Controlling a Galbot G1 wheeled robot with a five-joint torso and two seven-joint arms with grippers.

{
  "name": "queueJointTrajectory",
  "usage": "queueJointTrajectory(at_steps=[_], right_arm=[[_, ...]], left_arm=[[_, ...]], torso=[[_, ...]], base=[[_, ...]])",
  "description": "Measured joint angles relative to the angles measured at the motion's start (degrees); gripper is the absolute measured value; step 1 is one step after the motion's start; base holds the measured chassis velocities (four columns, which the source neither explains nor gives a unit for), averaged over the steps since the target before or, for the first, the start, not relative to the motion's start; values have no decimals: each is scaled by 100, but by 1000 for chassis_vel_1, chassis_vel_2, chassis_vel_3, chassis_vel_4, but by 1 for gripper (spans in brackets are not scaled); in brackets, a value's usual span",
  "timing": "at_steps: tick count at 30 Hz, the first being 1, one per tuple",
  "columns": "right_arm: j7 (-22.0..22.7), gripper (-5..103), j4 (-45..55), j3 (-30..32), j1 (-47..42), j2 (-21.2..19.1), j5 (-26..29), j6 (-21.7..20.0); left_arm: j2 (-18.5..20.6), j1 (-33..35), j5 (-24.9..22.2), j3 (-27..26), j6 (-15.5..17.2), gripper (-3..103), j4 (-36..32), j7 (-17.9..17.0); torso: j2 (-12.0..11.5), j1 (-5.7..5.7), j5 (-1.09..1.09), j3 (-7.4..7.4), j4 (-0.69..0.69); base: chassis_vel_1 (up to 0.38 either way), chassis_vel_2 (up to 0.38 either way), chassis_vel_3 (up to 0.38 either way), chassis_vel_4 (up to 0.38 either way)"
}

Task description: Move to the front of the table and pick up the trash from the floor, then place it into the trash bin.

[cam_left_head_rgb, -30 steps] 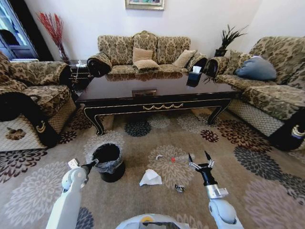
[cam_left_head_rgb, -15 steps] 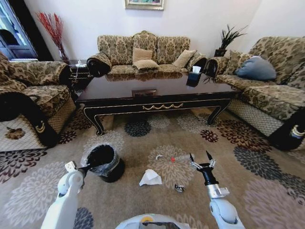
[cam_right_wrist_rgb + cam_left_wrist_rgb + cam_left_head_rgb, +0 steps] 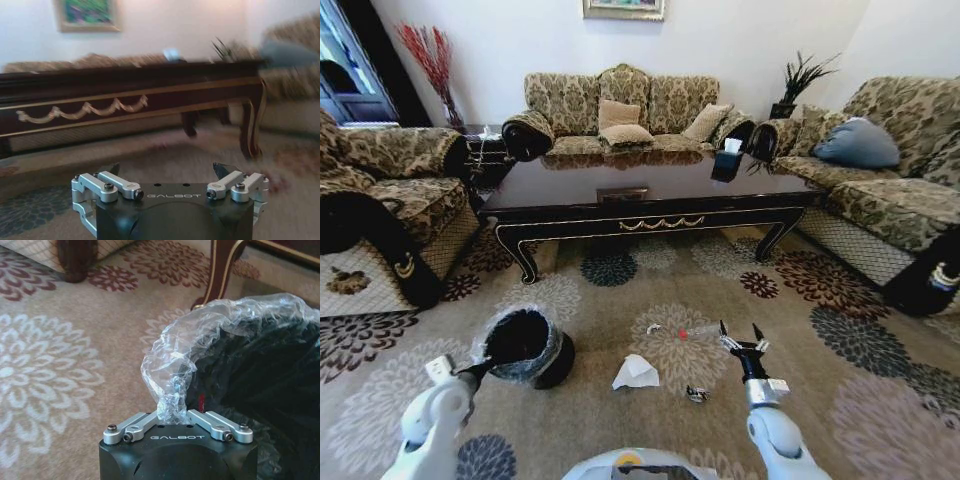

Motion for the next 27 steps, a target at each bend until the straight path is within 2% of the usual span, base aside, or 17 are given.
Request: queueJointTrajectory(at_steps=[2, 4, 6, 8, 9, 10, 11, 16, 18, 20, 22, 27], right_arm=[[418, 100, -100, -234, 234, -8, 322, -263], [554, 100, -141, -307, 320, -9, 437, -342], [1239, 100, -406, -623, 805, 27, 1096, -722], [1764, 100, -658, -764, 1213, 96, 1516, -977], [1951, 100, -777, -804, 1397, 133, 1714, -1059], [1951, 100, -777, -804, 1397, 133, 1714, -1059], [2236, 100, -1049, -849, 1774, 214, 2106, -1181], [2603, 100, -1680, -868, 2462, 355, 2632, -1343], [2974, 100, -2012, -818, 2789, 423, 2805, -1626], [3091, 100, -2079, -801, 2865, 438, 2851, -1710], [3452, 100, -2247, -711, 3098, 485, 3159, -1951], [3525, 100, -2412, -542, 3287, 547, 3449, -2089]], left_arm=[[-43, 118, -220, -265, 0, 2, -235, -24], [-56, 149, -285, -343, 0, 2, -305, -30], [-119, 296, -461, -609, -18, 2, -635, -43], [-181, 396, -480, -728, -19, 2, -820, -47], [-222, 445, -480, -772, -19, 2, -905, -50], [-222, 445, -480, -772, -19, 2, -905, -50], [-303, 540, -481, -836, -18, 2, -1059, -57], [-462, 708, -457, -891, -21, 2, -1324, -89], [-540, 795, -424, -905, -22, 2, -1425, -120], [-556, 818, -415, -907, -22, 2, -1445, -125], [-619, 896, -389, -912, -22, 2, -1510, -135], [-716, 945, -291, -878, -25, 2, -1595, -155]], torso=[[0, 0, 2, 0, 0], [0, 0, 1, 0, -1], [0, 0, 2, 0, -2], [0, 0, 4, 0, -2], [0, 0, 3, 0, 0], [0, 0, 3, 0, 0], [0, 0, 1, 0, 3], [0, 0, 1, 0, -2], [0, 0, 2, 0, -1], [0, 0, 2, 0, -1], [0, 0, 2, 0, 0], [0, 0, 2, 0, -2]], base=[[0, 0, 0, 0], [0, 0, 0, 0], [0, 0, 0, 0], [0, 0, 0, 0], [0, 0, 0, 0], [0, 0, 0, 0], [0, 0, 0, 0], [0, 0, 0, 0], [0, 0, 0, 0], [0, 0, 0, 0], [0, 0, 0, 0], [0, 0, 0, 0]])
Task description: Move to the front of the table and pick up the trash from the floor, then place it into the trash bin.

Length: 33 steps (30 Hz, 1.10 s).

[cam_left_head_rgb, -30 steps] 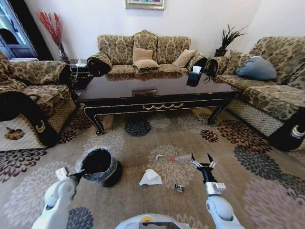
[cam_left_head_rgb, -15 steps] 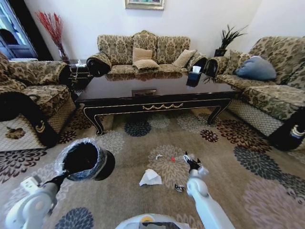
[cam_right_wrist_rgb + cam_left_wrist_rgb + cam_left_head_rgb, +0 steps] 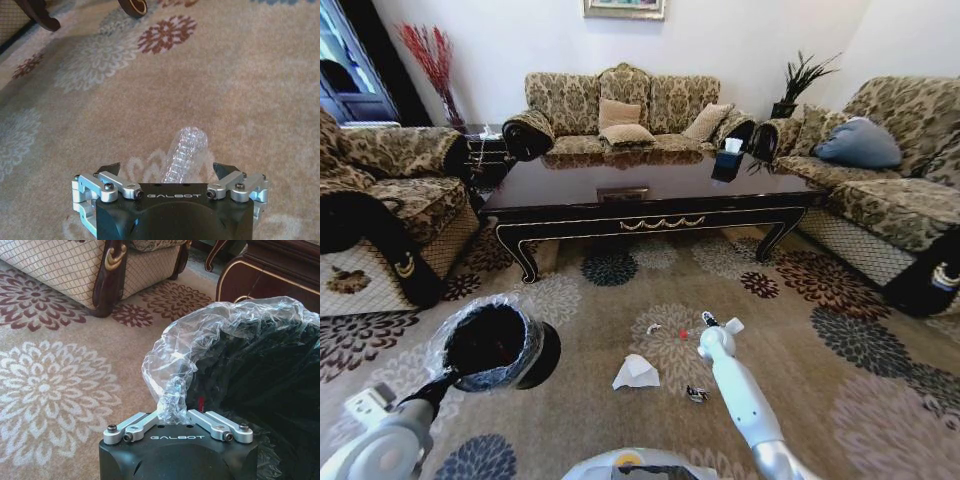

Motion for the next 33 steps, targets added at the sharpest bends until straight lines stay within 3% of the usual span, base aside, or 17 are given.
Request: queueJointTrajectory(at_steps=[9, 13, 20, 33], right_arm=[[-171, 100, -478, 230, 225, 222, 71, -25], [-777, 100, -1353, 281, 496, 245, -71, 401], [-1442, 100, -2155, 289, 890, 247, -134, 746], [-1419, 100, -3149, 418, 1286, 375, -470, 621]], left_arm=[[-109, 75, 181, 139, -1, 2, -131, -6], [-110, 142, 206, 115, -6, 2, -216, -14], [-122, 219, 215, 85, -7, 2, -269, -21], [-109, 146, 250, 149, -8, 2, -197, -36]], torso=[[0, 0, -1, 0, 2], [0, 0, 0, 0, 0], [1, 0, -1, 0, 1], [1, 0, -1, 0, 1]], base=[[0, 0, 0, 0], [0, 0, 0, 0], [0, 0, 0, 0], [0, 0, 0, 0]])
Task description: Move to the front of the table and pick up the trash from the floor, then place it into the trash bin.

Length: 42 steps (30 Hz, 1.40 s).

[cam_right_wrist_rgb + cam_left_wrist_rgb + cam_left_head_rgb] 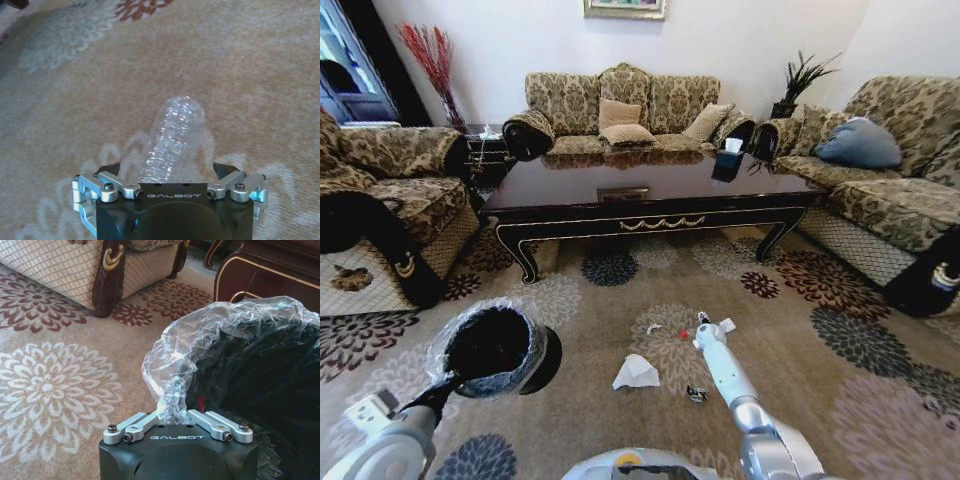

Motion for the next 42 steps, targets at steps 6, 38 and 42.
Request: queueJointTrajectory(at_steps=[6, 38, 42], right_arm=[[-105, 100, -205, 42, 69, 24, -107, -3], [-560, 27, 2279, -695, -1448, -21, -1076, 538], [-1040, 26, 3325, -1041, -1817, -101, -966, 1032]], left_arm=[[48, -66, 61, 85, 0, 2, 12, -3], [141, -320, 266, 592, 0, 2, 97, -28], [186, -486, 396, 898, 0, 2, 201, -19]], torso=[[0, 0, 0, 0, 0], [0, 0, 2, 0, -2], [0, -1, -1, -1, 0]], base=[[0, 0, 0, 0], [0, 0, 0, 0], [0, 0, 0, 0]])
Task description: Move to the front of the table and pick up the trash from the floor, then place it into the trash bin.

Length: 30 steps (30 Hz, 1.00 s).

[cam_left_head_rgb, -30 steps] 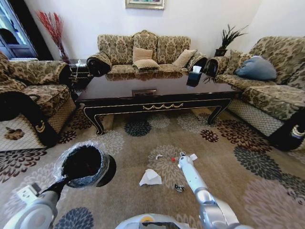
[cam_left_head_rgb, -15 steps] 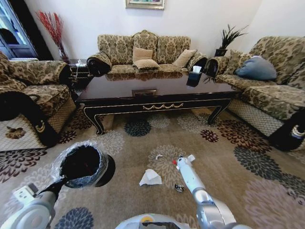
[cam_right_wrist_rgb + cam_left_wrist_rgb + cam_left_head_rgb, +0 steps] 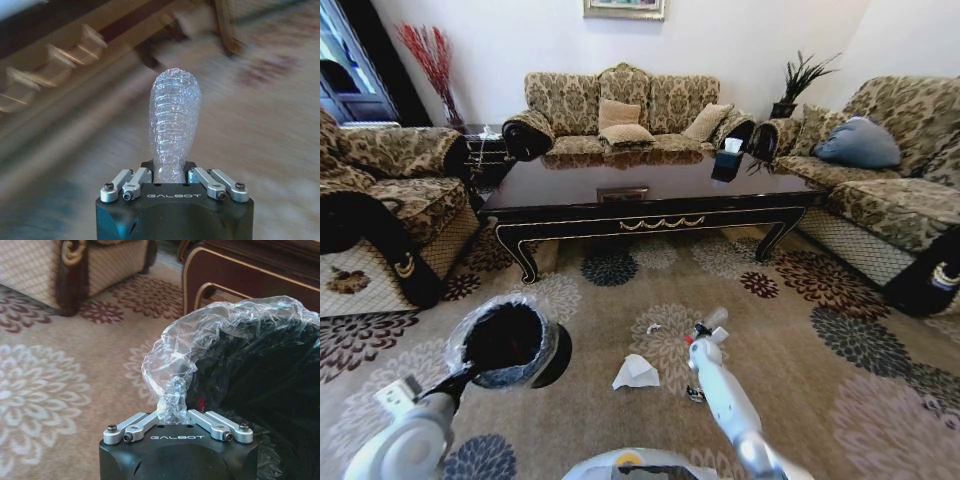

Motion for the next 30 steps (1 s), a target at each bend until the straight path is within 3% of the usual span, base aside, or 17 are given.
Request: queueJointTrajectory(at_steps=[5, 7, 8, 16, 18, 22, 23, 26, 30], right_arm=[[-765, 26, 965, -538, -286, -122, -12, 589], [-1371, 26, 1379, -878, -366, -189, -49, 993], [-1371, 26, 1379, -878, -366, -189, -49, 993], [-3052, 26, 1989, -2046, -400, -329, -475, 2132], [-3186, 26, 2014, -2186, -391, -346, -511, 2229], [-4039, 26, 1887, -2764, -352, -397, -713, 2634], [-4039, 26, 1887, -2764, -352, -397, -713, 2634], [-4887, 26, 1561, -3012, -346, -358, -798, 2885], [-5149, 26, 1299, -3146, -336, -275, -985, 2949]], left_arm=[[11, -216, 126, 483, 0, 2, 184, 58], [-48, -294, 361, 758, 0, 2, 366, 127], [-48, -294, 361, 758, 0, 2, 366, 127], [-575, -422, 577, 1427, 1, 2, 825, 194], [-608, -421, 598, 1442, 1, 2, 876, 193], [-703, -420, 563, 1366, 2, 2, 978, 179], [-703, -420, 563, 1366, 2, 2, 978, 179], [-730, -415, 499, 1266, 1, 2, 972, 169], [-748, -392, 427, 1208, 2, 2, 869, 164]], torso=[[0, 0, 1, 0, -1], [0, 0, 2, 0, -1], [0, 0, 2, 0, -1], [0, 0, 2, 0, -1], [0, 0, 0, 0, -1], [0, 0, 2, 0, 0], [0, 0, 2, 0, 0], [0, 0, 2, 0, -1], [0, 0, 2, 0, 0]], base=[[0, 0, 0, 0], [0, 0, 0, 0], [0, 0, 0, 0], [0, 0, 0, 0], [0, 0, 0, 0], [0, 0, 0, 0], [0, 0, 0, 0], [0, 0, 0, 0], [0, 0, 0, 0]])
